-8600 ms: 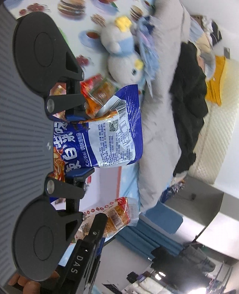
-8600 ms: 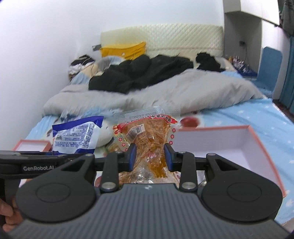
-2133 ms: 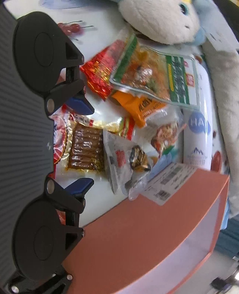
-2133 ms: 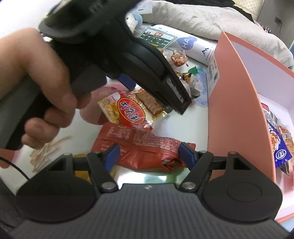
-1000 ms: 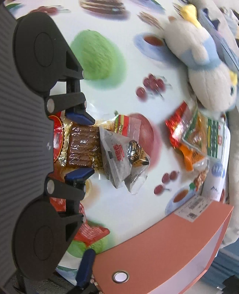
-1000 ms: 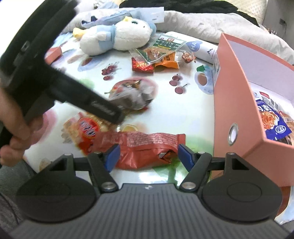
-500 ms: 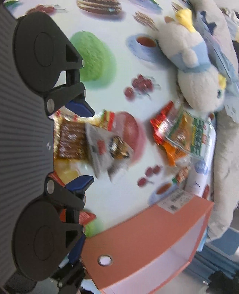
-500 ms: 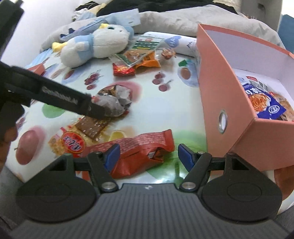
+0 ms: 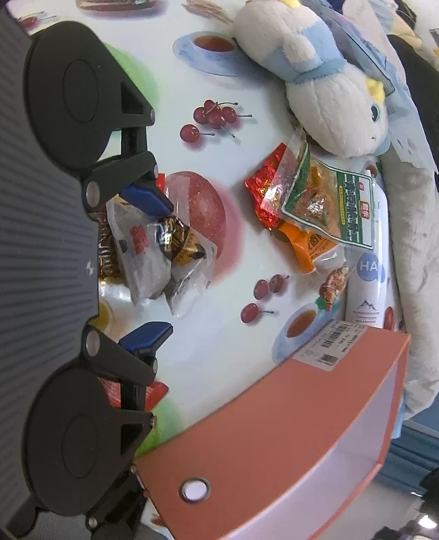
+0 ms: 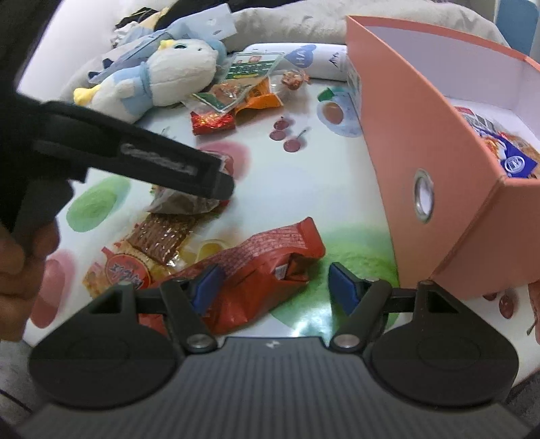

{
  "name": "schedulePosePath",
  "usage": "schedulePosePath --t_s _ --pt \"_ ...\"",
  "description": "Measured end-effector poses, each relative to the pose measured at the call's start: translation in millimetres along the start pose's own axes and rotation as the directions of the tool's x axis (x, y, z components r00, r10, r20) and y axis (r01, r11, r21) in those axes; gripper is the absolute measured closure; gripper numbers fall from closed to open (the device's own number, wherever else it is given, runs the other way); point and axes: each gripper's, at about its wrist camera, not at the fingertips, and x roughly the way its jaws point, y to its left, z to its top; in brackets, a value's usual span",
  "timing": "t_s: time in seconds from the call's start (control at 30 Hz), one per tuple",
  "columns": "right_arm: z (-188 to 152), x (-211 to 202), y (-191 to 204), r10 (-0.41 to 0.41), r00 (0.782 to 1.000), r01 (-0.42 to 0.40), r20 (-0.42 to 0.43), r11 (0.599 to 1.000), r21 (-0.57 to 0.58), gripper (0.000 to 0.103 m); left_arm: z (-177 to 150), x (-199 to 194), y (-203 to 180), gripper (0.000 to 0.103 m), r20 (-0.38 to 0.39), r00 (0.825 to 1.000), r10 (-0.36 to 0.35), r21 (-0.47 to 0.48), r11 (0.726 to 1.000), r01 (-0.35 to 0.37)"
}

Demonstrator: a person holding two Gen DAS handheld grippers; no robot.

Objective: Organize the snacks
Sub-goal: 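Lift the strip packet with left tool while right tool grasps the red packet, then carry the strip packet with left tool while right tool carries red packet to box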

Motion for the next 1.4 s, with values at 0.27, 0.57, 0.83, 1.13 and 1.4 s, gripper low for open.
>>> schedulePosePath --t_s 0.27,0.57,0.83,1.13,1.4 --pt "6 -2 -1 0.005 1.0 -0.005 0.007 1.0 -0.013 0.051 -2 -2 -1 0.045 0.01 0.999 0.032 0.021 0.999 -0.032" --pt "10 -17 2 0.003 1.0 -0.002 0.029 0.999 -0.045 0.055 -6 -23 3 0.047 0.044 0.998 0.043 -0.051 0.998 -0.041" --pt "16 -37 6 0.007 0.997 0.0 0.079 0.997 -0.082 0.061 -12 -58 6 0.047 0.102 0.994 0.048 -0.156 0.987 -0.032" --pt "22 -66 8 -0.002 0.989 0.021 0.146 0.991 -0.129 0.065 -18 -96 -5 0.047 0.162 0.986 0.048 -0.205 0.979 -0.014" --pt "46 -104 -1 -0.009 0.974 0.043 0.228 0.989 -0.144 0.065 -3 -129 -19 0.047 0.221 0.974 0.044 -0.237 0.971 0.01"
